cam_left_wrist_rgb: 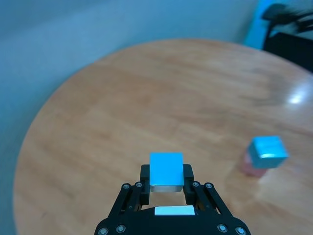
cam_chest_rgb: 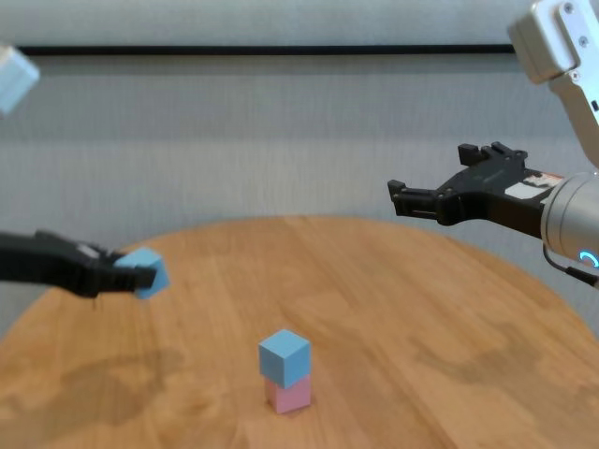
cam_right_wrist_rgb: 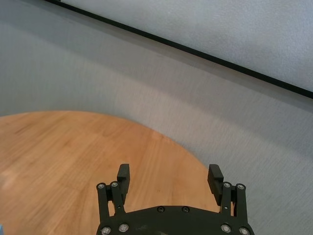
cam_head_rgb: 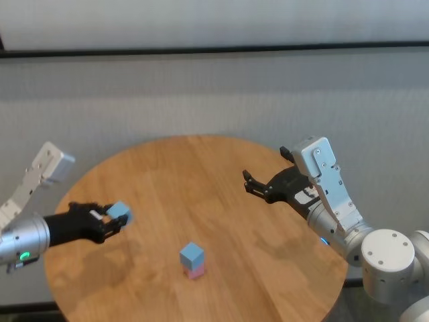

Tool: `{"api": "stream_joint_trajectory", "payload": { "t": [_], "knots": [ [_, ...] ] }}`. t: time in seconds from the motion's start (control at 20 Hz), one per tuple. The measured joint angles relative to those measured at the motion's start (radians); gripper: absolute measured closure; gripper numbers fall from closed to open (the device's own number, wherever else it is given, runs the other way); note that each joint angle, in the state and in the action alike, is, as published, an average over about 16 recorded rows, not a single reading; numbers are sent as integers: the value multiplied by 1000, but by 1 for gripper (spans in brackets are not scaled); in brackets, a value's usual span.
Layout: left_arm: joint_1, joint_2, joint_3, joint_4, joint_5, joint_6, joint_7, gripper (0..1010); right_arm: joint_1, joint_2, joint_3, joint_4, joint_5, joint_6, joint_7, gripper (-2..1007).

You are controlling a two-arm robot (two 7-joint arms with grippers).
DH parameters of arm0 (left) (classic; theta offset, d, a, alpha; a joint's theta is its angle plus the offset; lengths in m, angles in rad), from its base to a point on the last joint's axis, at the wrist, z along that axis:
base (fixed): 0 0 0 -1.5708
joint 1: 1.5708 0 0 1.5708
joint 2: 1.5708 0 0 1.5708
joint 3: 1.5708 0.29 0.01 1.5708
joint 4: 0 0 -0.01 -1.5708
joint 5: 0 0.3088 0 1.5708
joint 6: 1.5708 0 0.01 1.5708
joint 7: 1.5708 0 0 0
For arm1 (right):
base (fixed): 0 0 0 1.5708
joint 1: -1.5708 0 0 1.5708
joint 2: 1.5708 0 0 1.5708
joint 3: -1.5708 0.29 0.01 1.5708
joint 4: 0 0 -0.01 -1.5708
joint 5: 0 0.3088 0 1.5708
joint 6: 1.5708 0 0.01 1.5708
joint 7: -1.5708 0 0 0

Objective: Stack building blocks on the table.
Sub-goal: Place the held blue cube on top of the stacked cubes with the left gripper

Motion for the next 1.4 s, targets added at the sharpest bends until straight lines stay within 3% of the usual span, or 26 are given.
{"api": "stream_joint_trajectory", "payload": {
  "t": [0.3, 0.55, 0.95, 1.4],
  "knots": [
    [-12, 38, 45, -94, -11, 4, -92, 618, 0, 0, 0, 0, 0, 0, 0, 1],
    [-52, 46, 108, -118, -7, 0, -180, 618, 0, 0, 0, 0, 0, 0, 0, 0],
    [-122, 23, 208, -86, 15, -8, -271, 617, 0, 0, 0, 0, 0, 0, 0, 0],
    [-182, -15, 274, -12, 30, -18, -299, 617, 0, 0, 0, 0, 0, 0, 0, 0]
  ]
}}
